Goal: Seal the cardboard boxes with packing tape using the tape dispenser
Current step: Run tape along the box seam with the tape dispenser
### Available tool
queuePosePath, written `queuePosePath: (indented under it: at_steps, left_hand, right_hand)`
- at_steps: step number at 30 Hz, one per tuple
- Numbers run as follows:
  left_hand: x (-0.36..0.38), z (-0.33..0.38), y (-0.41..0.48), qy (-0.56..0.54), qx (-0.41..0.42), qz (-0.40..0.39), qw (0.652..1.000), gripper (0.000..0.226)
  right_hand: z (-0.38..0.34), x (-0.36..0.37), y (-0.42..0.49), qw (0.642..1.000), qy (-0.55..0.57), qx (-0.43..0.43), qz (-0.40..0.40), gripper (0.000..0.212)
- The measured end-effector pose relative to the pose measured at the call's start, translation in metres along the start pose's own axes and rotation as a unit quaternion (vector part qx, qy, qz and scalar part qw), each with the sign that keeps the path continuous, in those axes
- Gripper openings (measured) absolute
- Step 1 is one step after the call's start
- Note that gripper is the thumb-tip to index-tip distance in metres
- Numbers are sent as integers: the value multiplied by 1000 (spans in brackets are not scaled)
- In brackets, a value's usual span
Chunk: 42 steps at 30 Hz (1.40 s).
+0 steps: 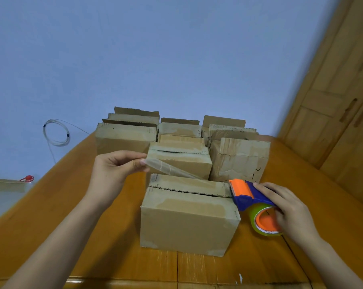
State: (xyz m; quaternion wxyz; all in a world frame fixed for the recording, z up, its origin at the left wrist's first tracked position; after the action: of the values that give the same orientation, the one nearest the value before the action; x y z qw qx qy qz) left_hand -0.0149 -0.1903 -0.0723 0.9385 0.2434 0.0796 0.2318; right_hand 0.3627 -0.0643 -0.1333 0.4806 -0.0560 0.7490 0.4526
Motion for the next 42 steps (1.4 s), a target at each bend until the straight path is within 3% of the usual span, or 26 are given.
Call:
queuePosePath:
  at_steps: [6,18,30,34,36,39,42]
  left_hand:
    - [-7,-3,2,42,-12,-30,999,17]
    - [-21,-6,6,24,-71,-107,991,29]
    - [-35,-17,11,45,-74,-203,975,37]
    - [-39,-19,12,-12,-78,-224,971,49]
    - [-37,-20,13,-46,-93,-208,973,43]
    - [-25,-20,9,-9,-102,-135,986,45]
    - [-9,-20,3,25,-120,-19,992,20]
  right_hand:
    - [0,0,1,1000,-1,4,-3,93]
    - [-1,-3,1,1000,-2,4,-11,92]
    - [-3,-4,4,1000,-17,-11,-11,92]
    - [-2,-3,4,1000,-14,-8,-13,92]
    - [-2,-3,3,1000,-10,-7,-11,92]
    - [-3,-4,4,1000,-11,-9,-13,92]
    - [-3,-3,4,1000,-11,-7,-14,92]
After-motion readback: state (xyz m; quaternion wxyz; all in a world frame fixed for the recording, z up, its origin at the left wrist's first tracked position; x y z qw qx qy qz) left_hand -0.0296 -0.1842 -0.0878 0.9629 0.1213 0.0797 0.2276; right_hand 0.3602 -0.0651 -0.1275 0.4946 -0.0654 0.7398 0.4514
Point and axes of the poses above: each hand's wrist, its own y-axis towards the middle knuckle, its own x-axis out of the palm, z = x × y, the point moved 1 cm from there along y, towards the middle knuckle, and after that the axes turned 6 degrees about y, right-handed, at the moved point
